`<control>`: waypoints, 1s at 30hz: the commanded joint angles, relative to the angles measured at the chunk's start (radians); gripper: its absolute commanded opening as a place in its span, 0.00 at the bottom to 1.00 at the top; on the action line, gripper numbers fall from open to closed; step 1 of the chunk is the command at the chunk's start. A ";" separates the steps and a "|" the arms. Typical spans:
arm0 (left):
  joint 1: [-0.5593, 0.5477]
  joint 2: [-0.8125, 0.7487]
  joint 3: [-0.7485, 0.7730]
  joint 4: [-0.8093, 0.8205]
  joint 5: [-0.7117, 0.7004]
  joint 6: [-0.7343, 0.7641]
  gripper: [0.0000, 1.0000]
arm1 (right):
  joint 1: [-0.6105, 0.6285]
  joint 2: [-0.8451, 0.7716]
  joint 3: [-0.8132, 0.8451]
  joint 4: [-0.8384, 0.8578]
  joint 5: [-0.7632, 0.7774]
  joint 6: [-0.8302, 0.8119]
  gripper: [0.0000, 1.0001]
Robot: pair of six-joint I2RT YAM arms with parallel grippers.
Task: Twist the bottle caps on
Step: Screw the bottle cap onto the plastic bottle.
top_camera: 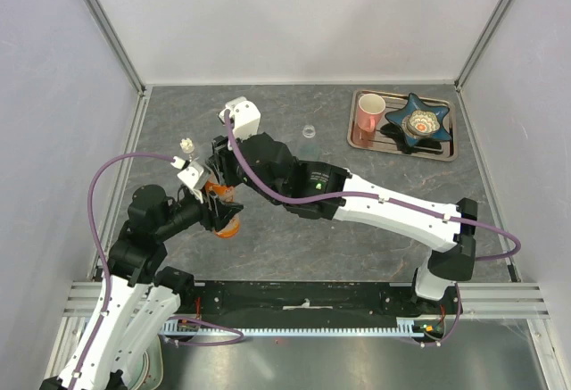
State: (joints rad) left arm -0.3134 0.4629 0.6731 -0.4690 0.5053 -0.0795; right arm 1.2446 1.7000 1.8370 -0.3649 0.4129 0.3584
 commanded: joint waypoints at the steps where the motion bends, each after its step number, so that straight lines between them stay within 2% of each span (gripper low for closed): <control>1: 0.002 -0.053 0.037 0.260 -0.021 0.073 0.02 | 0.029 0.073 0.030 -0.195 0.176 0.034 0.33; 2: 0.002 -0.055 0.034 0.259 -0.011 0.076 0.02 | 0.029 0.066 0.045 -0.183 0.134 0.022 0.39; 3: 0.004 -0.055 0.029 0.259 0.011 0.078 0.02 | 0.029 0.053 0.057 -0.174 0.101 0.005 0.53; 6: 0.004 -0.061 0.016 0.259 0.100 0.103 0.02 | 0.029 -0.023 0.085 -0.118 0.003 -0.045 0.84; 9: 0.004 -0.063 0.002 0.268 0.235 0.089 0.02 | 0.027 -0.124 0.061 -0.051 -0.106 -0.097 0.98; 11: 0.002 -0.063 -0.010 0.274 0.300 0.089 0.02 | 0.012 -0.180 0.065 -0.048 -0.176 -0.122 0.98; 12: 0.002 -0.061 -0.013 0.279 0.361 0.063 0.02 | 0.004 -0.195 0.065 -0.048 -0.278 -0.142 0.98; 14: 0.002 -0.053 -0.017 0.283 0.412 0.057 0.02 | -0.020 -0.233 0.070 -0.052 -0.379 -0.159 0.98; 18: 0.004 -0.037 -0.014 0.293 0.583 0.043 0.02 | -0.074 -0.278 0.065 -0.063 -0.710 -0.232 0.98; 19: 0.002 -0.030 -0.015 0.299 0.619 0.035 0.02 | -0.094 -0.286 0.055 -0.065 -0.853 -0.268 0.98; 21: 0.002 -0.029 -0.017 0.320 0.729 0.017 0.02 | -0.112 -0.284 0.044 -0.069 -0.995 -0.300 0.98; 22: 0.002 -0.023 -0.018 0.325 0.761 0.012 0.02 | -0.125 -0.281 0.032 -0.069 -1.114 -0.332 0.98; 26: 0.002 -0.020 -0.018 0.331 0.893 0.004 0.02 | -0.140 -0.240 0.039 -0.040 -1.247 -0.346 0.94; 30: 0.004 -0.020 -0.015 0.331 0.912 0.000 0.02 | -0.148 -0.185 0.065 0.020 -1.332 -0.309 0.89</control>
State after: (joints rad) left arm -0.3111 0.4377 0.6605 -0.1787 1.3018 -0.0475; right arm 1.1107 1.4624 1.8854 -0.4110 -0.7151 0.0517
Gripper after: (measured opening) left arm 0.600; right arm 0.915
